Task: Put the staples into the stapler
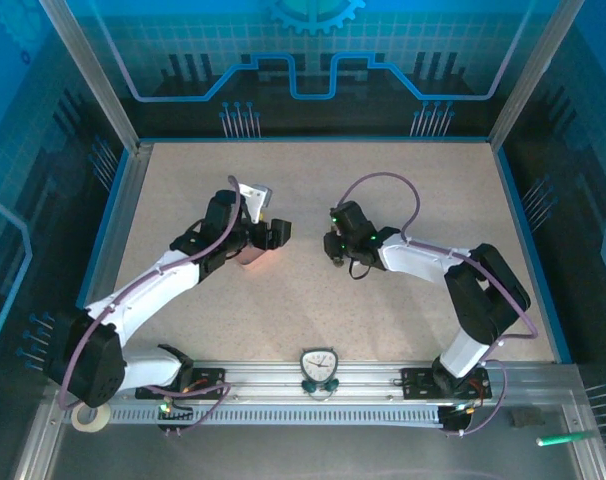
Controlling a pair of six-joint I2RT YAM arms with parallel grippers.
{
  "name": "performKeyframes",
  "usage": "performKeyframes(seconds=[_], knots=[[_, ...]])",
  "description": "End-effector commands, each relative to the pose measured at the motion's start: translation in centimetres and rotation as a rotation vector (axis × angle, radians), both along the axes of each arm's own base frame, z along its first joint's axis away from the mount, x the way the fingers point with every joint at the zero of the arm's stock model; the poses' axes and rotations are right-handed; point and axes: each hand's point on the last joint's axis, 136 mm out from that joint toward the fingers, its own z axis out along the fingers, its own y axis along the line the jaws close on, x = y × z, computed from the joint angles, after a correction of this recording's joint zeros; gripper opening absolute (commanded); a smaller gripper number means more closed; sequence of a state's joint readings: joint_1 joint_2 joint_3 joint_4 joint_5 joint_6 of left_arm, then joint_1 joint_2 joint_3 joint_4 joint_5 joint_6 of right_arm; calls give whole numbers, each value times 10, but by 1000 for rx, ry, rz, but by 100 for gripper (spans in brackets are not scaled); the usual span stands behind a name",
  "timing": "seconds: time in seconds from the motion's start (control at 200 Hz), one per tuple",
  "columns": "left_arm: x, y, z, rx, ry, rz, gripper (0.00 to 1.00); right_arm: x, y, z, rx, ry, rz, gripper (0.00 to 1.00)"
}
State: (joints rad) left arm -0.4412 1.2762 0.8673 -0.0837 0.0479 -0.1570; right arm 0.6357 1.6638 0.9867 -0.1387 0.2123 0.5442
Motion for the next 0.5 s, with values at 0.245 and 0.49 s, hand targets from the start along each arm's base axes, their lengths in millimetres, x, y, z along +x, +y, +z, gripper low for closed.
performKeyframes(seconds=[0.245,0.49], knots=[[8,6,-32,-35,102,111,81,13,-71,18,-26,-72,-163,18],[12,2,-47,-52,178,137,80,24,-125,-1,-58,-53,-271,18]])
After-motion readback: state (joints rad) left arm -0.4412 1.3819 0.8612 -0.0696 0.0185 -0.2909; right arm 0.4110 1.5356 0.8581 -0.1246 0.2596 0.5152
